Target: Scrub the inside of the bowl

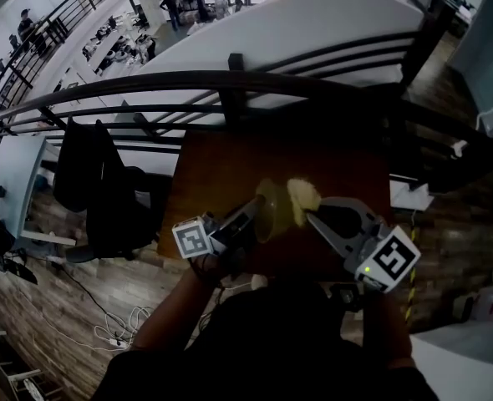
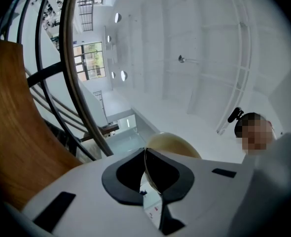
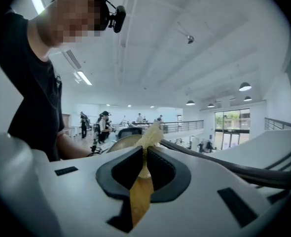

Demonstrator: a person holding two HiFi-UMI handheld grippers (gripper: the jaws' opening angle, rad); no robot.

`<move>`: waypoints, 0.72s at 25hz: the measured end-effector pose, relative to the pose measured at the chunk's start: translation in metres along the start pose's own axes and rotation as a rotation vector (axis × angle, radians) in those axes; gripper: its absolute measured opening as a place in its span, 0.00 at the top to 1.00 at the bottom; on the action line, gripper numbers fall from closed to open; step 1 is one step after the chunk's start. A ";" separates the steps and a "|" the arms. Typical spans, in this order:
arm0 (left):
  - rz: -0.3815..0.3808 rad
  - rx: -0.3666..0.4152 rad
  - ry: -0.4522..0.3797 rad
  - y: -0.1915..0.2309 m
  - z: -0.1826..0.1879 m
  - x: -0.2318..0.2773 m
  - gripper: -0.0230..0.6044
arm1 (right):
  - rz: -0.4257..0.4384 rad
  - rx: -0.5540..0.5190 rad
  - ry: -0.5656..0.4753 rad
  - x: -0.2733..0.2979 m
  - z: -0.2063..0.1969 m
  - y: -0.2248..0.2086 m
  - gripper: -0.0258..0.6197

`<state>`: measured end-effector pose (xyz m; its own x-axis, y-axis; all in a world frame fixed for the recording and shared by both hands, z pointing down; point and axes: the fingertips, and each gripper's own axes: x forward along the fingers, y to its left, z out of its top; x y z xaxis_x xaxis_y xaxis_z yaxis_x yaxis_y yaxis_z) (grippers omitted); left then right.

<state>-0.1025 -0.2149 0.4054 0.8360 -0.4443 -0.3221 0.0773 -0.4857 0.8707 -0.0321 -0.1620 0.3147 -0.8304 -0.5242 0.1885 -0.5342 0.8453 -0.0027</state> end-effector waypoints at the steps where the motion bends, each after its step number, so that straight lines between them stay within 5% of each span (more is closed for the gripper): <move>1: 0.018 0.011 0.012 0.003 -0.002 0.000 0.95 | -0.046 0.007 0.011 -0.001 -0.007 -0.010 0.90; 7: 0.147 0.111 0.119 0.034 -0.022 0.003 0.95 | -0.195 0.066 0.061 -0.015 -0.052 -0.052 0.90; 18: 0.410 0.334 0.339 0.111 -0.062 0.017 0.95 | -0.239 0.317 0.225 -0.043 -0.184 -0.092 0.90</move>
<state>-0.0460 -0.2294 0.5202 0.8918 -0.4074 0.1967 -0.4141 -0.5601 0.7175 0.0819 -0.1985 0.4872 -0.6418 -0.6359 0.4287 -0.7577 0.6120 -0.2267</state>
